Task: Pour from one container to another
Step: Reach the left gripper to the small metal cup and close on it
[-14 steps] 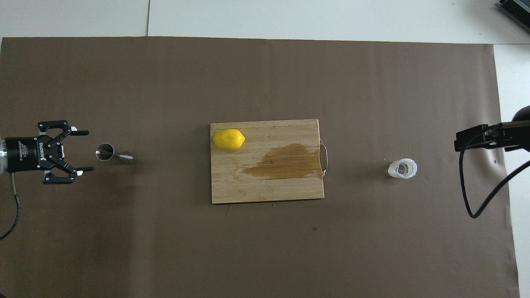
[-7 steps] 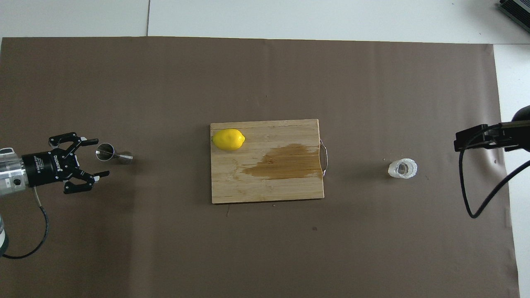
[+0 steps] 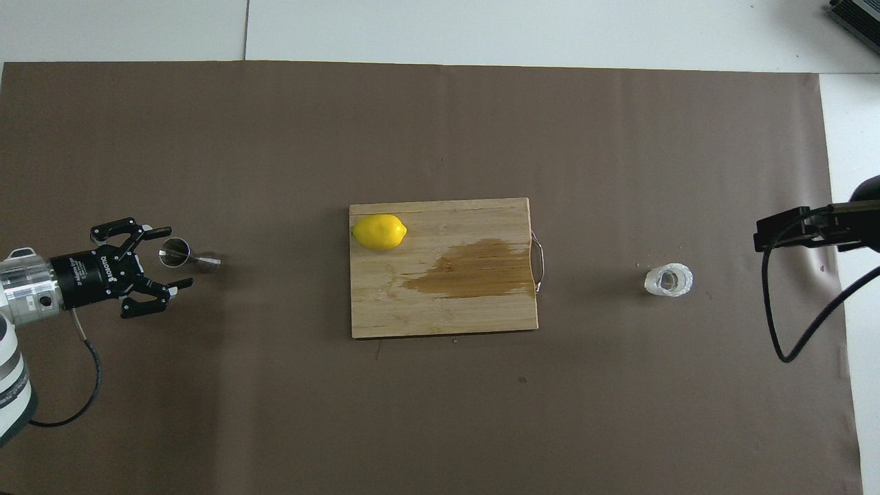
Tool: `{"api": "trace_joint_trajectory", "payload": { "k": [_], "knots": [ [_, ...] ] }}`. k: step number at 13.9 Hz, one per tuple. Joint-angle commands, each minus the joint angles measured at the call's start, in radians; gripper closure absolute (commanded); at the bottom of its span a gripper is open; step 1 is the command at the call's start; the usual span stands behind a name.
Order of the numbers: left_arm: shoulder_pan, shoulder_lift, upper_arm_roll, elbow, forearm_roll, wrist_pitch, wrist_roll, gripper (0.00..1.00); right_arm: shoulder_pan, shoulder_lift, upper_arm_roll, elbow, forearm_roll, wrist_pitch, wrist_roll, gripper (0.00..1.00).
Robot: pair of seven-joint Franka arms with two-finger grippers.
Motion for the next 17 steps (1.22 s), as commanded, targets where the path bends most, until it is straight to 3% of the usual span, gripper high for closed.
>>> {"api": "trace_joint_trajectory", "payload": {
  "k": [1, 3, 10, 13, 15, 16, 17],
  "knots": [
    [-0.018, -0.019, 0.007, -0.023, -0.025, 0.032, -0.012, 0.0, -0.01, -0.016, 0.007, -0.016, -0.003, -0.003, -0.017, 0.0],
    [-0.018, -0.019, 0.009, -0.026, -0.025, 0.034, -0.01, 0.02, -0.013, -0.016, 0.005, -0.016, -0.003, -0.003, -0.017, 0.0],
    [-0.007, -0.02, 0.009, -0.026, -0.026, 0.035, -0.01, 0.27, -0.013, -0.016, 0.005, -0.016, -0.003, -0.003, -0.017, 0.0],
    [-0.007, -0.02, 0.009, -0.026, -0.026, 0.035, -0.012, 0.32, -0.013, -0.016, 0.005, -0.016, -0.003, -0.003, -0.017, 0.0],
    [-0.004, -0.02, 0.009, -0.026, -0.026, 0.034, -0.012, 0.57, -0.013, -0.016, 0.005, -0.016, -0.003, -0.003, -0.017, 0.0],
    [-0.004, -0.02, 0.009, -0.026, -0.025, 0.034, -0.01, 1.0, -0.013, -0.016, 0.005, -0.016, -0.003, -0.003, -0.017, 0.0],
    [-0.004, -0.02, 0.009, -0.024, -0.025, 0.032, -0.01, 1.0, -0.013, -0.016, 0.005, -0.016, -0.003, -0.003, -0.017, 0.0]
  ]
}}
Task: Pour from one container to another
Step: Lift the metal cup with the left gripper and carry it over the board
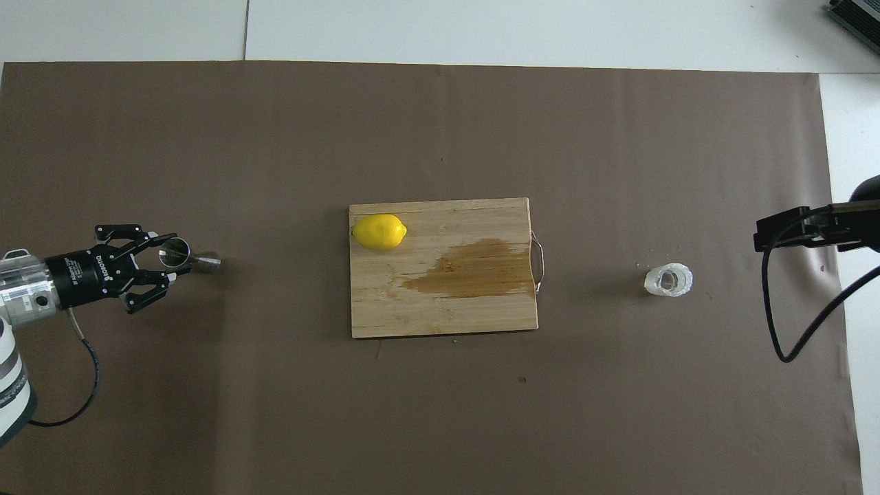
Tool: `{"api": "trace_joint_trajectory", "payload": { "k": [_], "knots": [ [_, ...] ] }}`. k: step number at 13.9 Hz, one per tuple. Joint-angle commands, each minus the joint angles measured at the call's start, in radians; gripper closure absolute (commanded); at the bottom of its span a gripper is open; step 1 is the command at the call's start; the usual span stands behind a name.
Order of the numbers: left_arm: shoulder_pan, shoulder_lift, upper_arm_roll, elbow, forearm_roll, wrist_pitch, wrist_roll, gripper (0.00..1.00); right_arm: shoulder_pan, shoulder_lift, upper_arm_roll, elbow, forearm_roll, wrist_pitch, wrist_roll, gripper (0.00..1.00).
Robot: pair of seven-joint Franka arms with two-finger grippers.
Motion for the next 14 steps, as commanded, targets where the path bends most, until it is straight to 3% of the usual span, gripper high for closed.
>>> {"api": "trace_joint_trajectory", "payload": {
  "k": [1, 10, 14],
  "knots": [
    [-0.008, -0.017, 0.003, -0.014, -0.018, 0.01, -0.008, 1.0, -0.011, -0.016, 0.006, -0.016, -0.003, -0.005, -0.017, 0.0],
    [-0.026, 0.0, -0.009, 0.208, -0.008, -0.175, -0.161, 1.0, -0.013, -0.016, 0.006, -0.016, -0.003, -0.003, -0.017, 0.0],
    [-0.152, -0.004, -0.01, 0.279, -0.004, -0.177, -0.349, 1.0, -0.013, -0.016, 0.006, -0.016, -0.003, -0.003, -0.017, 0.0]
  ]
}}
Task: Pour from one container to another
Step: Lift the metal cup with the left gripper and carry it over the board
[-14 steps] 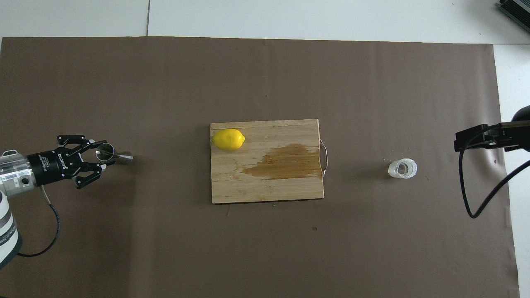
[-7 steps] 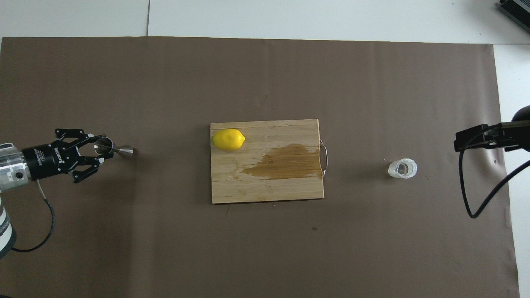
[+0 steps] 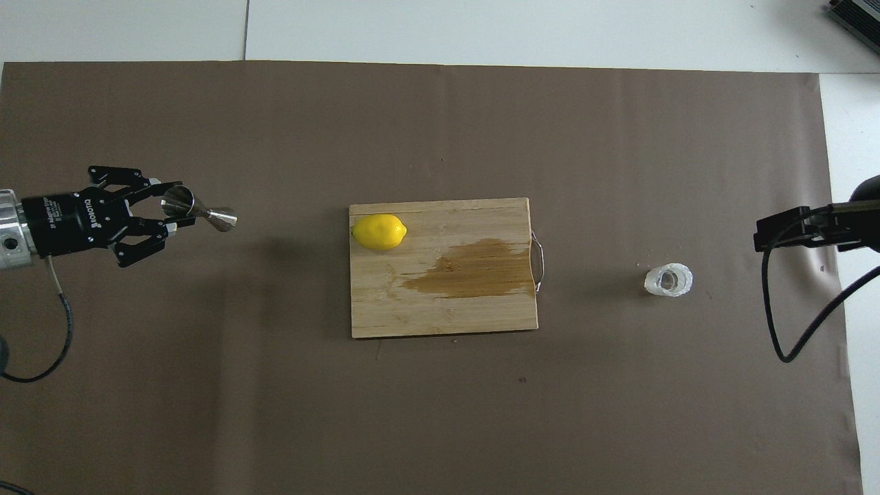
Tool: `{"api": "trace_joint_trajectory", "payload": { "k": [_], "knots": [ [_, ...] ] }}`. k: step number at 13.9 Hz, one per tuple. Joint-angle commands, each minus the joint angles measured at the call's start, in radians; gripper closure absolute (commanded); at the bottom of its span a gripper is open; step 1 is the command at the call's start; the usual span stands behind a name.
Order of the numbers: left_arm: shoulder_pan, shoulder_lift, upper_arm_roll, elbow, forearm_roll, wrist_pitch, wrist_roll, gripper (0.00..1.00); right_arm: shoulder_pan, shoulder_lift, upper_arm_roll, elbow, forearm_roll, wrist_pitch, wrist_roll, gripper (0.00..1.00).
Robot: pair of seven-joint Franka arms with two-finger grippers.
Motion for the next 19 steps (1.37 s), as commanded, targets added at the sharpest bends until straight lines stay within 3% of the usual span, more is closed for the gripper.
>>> {"api": "trace_joint_trajectory", "payload": {
  "k": [1, 4, 11, 19],
  "knots": [
    [-0.072, -0.004, 0.009, 0.035, -0.001, -0.01, -0.087, 1.0, -0.013, -0.016, 0.006, -0.016, -0.003, -0.003, -0.017, 0.0],
    [-0.166, -0.001, 0.003, 0.042, -0.013, 0.025, -0.13, 1.0, -0.013, -0.016, 0.006, -0.016, -0.003, -0.003, -0.017, 0.0],
    [-0.466, 0.013, 0.002, 0.019, -0.148, 0.362, -0.247, 1.0, -0.013, -0.016, 0.006, -0.016, -0.003, -0.003, -0.017, 0.0],
    [-0.919, 0.079, 0.002, 0.025, -0.503, 1.023, -0.285, 1.0, -0.013, -0.016, 0.006, -0.016, -0.003, -0.003, -0.017, 0.0]
  ]
}}
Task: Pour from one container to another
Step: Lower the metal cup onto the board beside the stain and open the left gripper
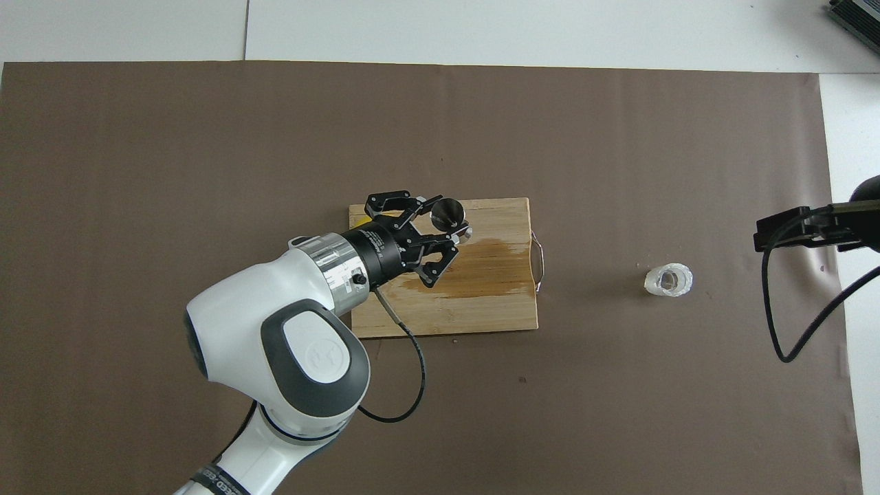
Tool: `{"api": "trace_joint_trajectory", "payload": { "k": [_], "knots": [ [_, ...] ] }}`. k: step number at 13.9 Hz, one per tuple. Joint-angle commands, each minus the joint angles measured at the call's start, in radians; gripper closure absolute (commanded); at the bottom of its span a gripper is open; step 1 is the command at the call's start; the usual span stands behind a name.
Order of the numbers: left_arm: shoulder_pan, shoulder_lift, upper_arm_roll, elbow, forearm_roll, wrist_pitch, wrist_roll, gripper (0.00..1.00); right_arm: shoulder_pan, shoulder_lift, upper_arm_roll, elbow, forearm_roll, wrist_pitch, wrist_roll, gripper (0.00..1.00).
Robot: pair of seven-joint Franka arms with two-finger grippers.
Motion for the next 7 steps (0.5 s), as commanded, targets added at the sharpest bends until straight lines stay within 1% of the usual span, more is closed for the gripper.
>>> {"api": "trace_joint_trajectory", "payload": {
  "k": [1, 2, 4, 5, 7],
  "knots": [
    [-0.106, 0.008, 0.016, 0.0, -0.07, 0.135, -0.016, 1.0, -0.013, -0.016, 0.006, -0.016, -0.003, -0.003, -0.017, 0.0],
    [-0.126, 0.011, 0.016, 0.001, -0.07, 0.156, -0.034, 1.0, -0.013, -0.016, 0.006, -0.016, -0.003, -0.003, -0.017, 0.0],
    [-0.14, 0.05, -0.017, 0.029, -0.077, 0.227, -0.056, 1.0, -0.013, -0.016, 0.006, -0.016, -0.003, -0.003, -0.017, 0.0],
    [-0.139, 0.081, -0.037, 0.047, -0.1, 0.25, -0.056, 1.0, -0.013, -0.016, 0.006, -0.016, -0.003, -0.003, -0.017, 0.0],
    [-0.137, 0.159, -0.06, 0.105, -0.106, 0.264, -0.054, 1.0, -0.013, -0.016, 0.006, -0.016, -0.003, -0.003, -0.017, 0.0]
  ]
}}
